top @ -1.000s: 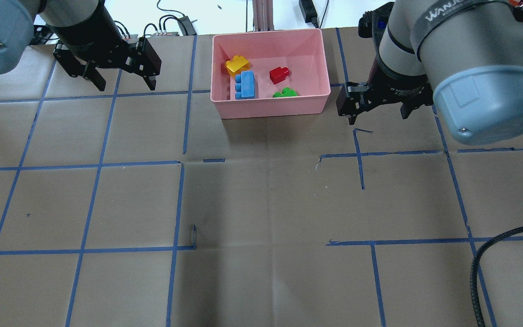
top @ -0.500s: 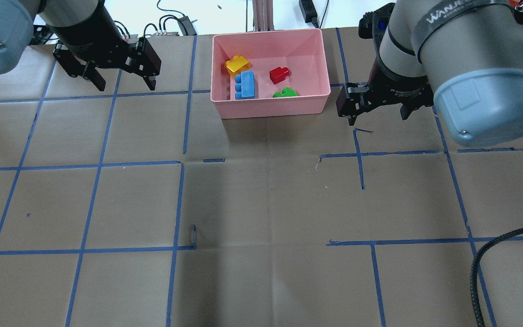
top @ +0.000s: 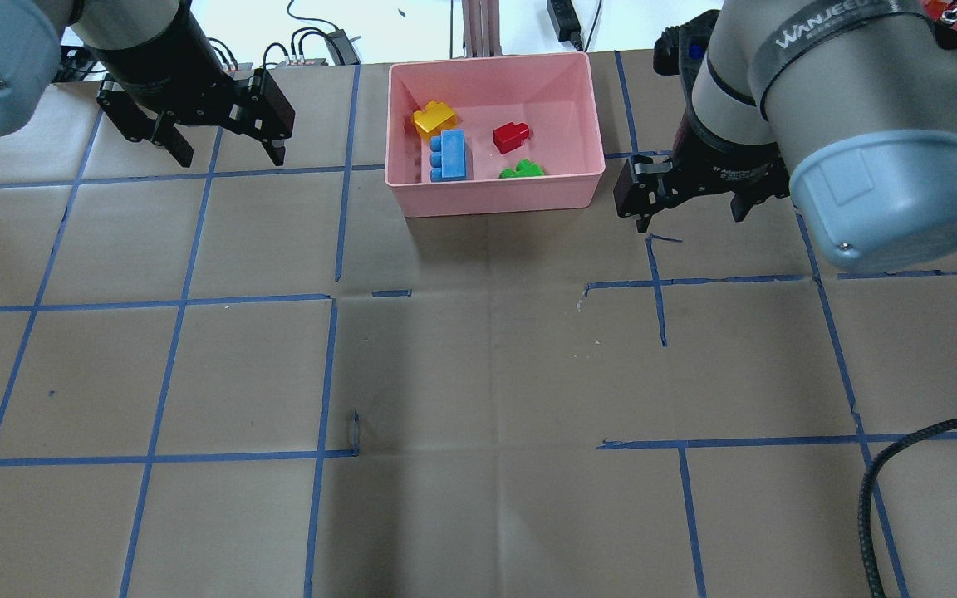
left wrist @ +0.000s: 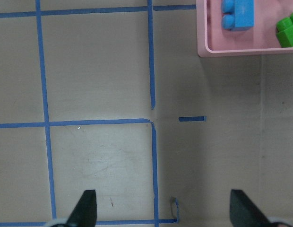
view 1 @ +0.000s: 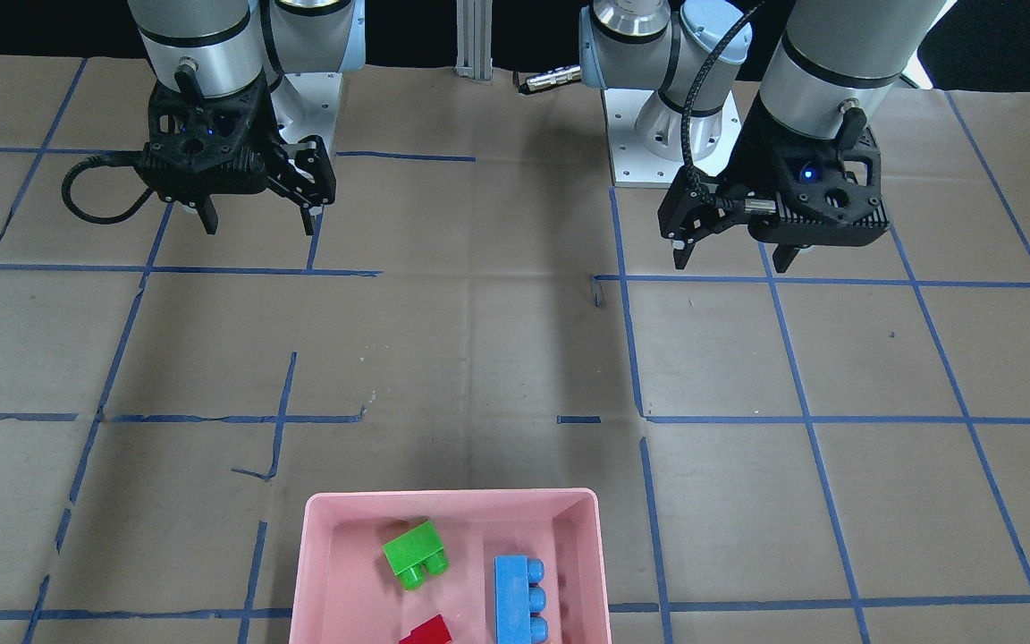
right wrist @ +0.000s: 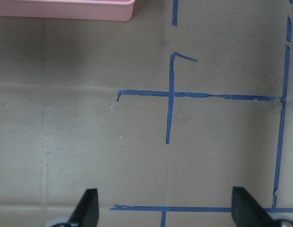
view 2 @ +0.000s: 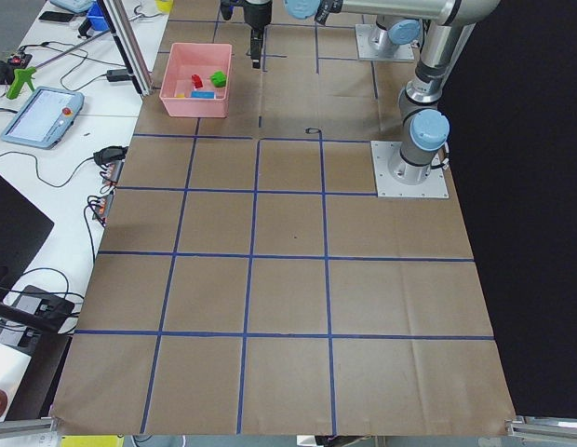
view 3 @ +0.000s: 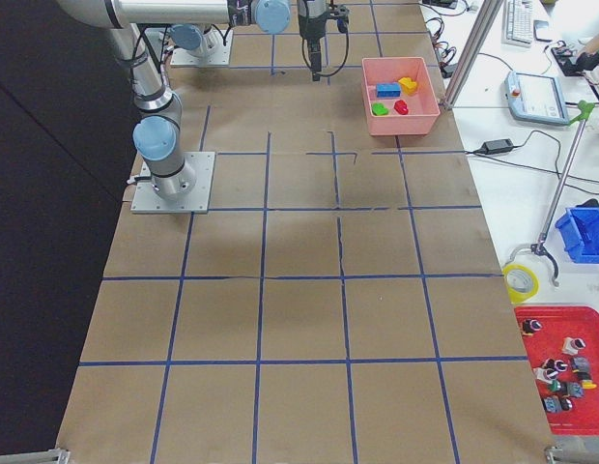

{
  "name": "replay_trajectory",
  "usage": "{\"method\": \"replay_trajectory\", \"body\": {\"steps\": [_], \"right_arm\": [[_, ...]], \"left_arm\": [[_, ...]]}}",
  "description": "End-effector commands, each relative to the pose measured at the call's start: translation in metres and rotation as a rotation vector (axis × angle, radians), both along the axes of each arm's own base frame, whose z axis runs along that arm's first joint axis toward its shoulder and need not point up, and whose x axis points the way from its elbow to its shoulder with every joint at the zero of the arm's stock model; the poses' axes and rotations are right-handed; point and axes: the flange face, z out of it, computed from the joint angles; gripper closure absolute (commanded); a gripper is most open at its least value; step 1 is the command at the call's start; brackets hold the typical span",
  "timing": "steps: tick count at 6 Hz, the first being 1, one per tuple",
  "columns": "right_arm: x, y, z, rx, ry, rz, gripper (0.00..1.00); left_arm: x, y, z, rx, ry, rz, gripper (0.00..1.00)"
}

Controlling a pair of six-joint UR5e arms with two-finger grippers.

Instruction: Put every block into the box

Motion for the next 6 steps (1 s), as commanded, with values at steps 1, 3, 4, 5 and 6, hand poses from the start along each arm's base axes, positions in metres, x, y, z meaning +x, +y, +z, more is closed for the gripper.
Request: {"method": "replay_trajectory", "body": {"steps": [1,3,4,5,6], "right_arm": [[-0.0005,0.0004,-0.0008,0.002,0.012,0.003,0.00],[-0.0003,0.0008,0.0000,-0.001,0.009,0.003,0.00],[-0.0040,-0.0012,0.0001,-0.001,0.013,0.006,0.00],[-0.0033,-0.0006,-0.0014,0.002,0.013,0.004,0.00],[-0.0015,0.0010,-0.0034,0.009,0.015,0.001,0.00]], "left_arm": [[0.0000,0.0003,0.0000,0.000,0.000,0.000,0.01],[0.0000,0.0010,0.0001,0.000,0.000,0.000,0.01],[-0.0002,0.0070,-0.0066,0.011,0.003,-0.001,0.01],[-0.0002,0.0078,-0.0092,0.012,0.003,-0.001,0.01],[-0.0001,0.0078,-0.0092,0.012,0.001,-0.001,0.01]]}}
